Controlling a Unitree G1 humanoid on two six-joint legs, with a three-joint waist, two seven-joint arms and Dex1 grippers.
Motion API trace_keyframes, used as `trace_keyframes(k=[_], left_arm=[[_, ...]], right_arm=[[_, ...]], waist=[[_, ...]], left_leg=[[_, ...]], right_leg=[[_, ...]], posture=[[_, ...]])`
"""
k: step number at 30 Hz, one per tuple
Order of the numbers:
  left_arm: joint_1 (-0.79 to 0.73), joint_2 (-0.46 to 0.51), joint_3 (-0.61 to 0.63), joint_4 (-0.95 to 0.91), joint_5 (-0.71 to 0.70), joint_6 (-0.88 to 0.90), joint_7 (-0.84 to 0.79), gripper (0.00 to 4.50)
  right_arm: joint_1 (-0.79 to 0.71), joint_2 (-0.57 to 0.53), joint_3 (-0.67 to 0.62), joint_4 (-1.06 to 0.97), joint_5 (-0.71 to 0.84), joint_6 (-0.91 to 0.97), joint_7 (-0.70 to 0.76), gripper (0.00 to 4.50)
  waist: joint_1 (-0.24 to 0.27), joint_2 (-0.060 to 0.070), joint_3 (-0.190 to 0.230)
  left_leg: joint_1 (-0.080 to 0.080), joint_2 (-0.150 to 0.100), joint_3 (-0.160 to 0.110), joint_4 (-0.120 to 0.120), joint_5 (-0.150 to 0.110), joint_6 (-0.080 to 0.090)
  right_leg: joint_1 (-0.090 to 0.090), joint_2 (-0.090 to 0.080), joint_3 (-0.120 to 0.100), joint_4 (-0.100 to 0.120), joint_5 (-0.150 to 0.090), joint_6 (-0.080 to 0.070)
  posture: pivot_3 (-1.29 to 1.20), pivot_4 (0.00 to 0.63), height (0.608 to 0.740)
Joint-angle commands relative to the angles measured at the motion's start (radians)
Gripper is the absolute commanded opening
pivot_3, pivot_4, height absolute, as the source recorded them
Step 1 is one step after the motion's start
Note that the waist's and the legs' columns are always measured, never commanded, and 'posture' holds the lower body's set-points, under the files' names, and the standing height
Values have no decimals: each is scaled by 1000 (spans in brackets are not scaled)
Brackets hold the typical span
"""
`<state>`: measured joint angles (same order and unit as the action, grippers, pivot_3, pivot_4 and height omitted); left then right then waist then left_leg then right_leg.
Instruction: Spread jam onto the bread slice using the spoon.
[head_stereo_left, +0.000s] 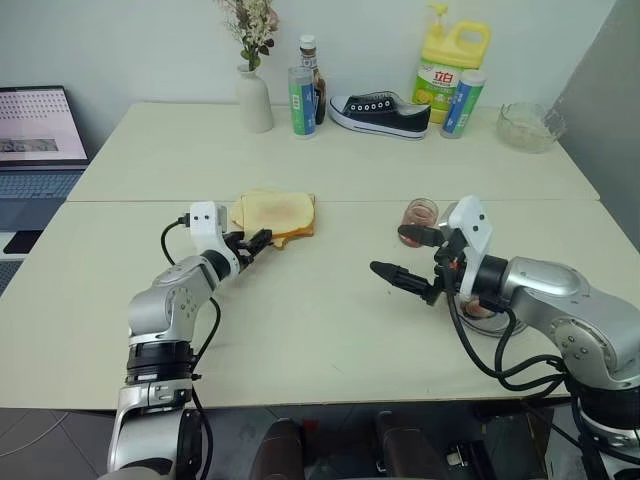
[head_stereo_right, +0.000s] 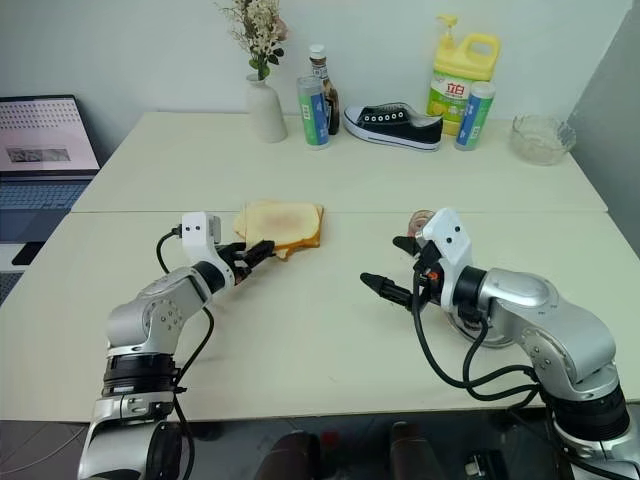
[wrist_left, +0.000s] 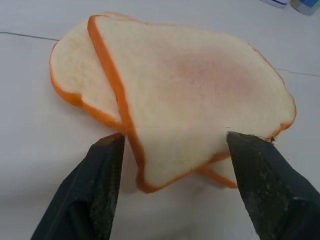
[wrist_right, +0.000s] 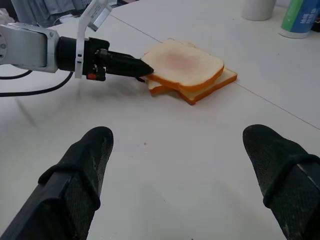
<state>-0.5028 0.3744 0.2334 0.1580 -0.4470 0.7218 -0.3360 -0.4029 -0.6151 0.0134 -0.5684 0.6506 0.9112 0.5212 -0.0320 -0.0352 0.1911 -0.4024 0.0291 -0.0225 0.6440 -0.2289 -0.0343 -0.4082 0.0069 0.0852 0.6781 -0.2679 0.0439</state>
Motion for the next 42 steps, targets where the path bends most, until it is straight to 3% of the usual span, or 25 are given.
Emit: trace_keyframes(k=[1,12,15,24,31,36,42], left_arm=[[-8,-8,13,-51,-16,6,4,3191],[-3,-62,23,-52,-29,21,9,3191],[-15,-58,31,-38,-27,7,8,2619],[-5,-35,51,-101,-39,28,15,11],[-61,-7,36,-170,-61,50,-14,11],[-129,49,-67,-257,-78,72,-138,11],[-167,244,-222,-458,-172,125,-477,11]], right_arm=[[-6,0,-31,-38,15,0,-6,4500],[-12,-16,-42,-27,13,1,6,4500],[-16,-18,-42,-23,11,-1,10,4500],[-7,-19,-39,-20,1,-12,20,4500],[-4,-16,-39,-10,-7,-27,24,4500],[-8,-58,-82,-7,6,-21,47,4500],[49,-190,-334,-133,356,154,99,4500]], waist=[[0,0,0],[0,0,0],[0,0,0],[0,0,0],[0,-1,0],[2,-1,1],[0,-1,1]], left_leg=[[0,0,0,0,0,0],[0,0,0,0,0,0],[0,0,0,0,0,0],[0,0,0,0,0,0],[0,0,0,0,0,0],[-2,-1,-1,0,0,0],[-5,0,-1,-1,0,-1]], right_leg=[[0,0,0,0,0,0],[0,0,0,0,0,0],[0,0,0,0,0,0],[0,0,0,0,0,0],[0,0,0,0,0,0],[0,0,-1,-1,0,0],[-3,0,-2,-3,0,0]], posture=[[0,150,740],[0,150,740],[0,150,740],[0,150,740],[0,150,740],[0,150,740],[0,150,740]])
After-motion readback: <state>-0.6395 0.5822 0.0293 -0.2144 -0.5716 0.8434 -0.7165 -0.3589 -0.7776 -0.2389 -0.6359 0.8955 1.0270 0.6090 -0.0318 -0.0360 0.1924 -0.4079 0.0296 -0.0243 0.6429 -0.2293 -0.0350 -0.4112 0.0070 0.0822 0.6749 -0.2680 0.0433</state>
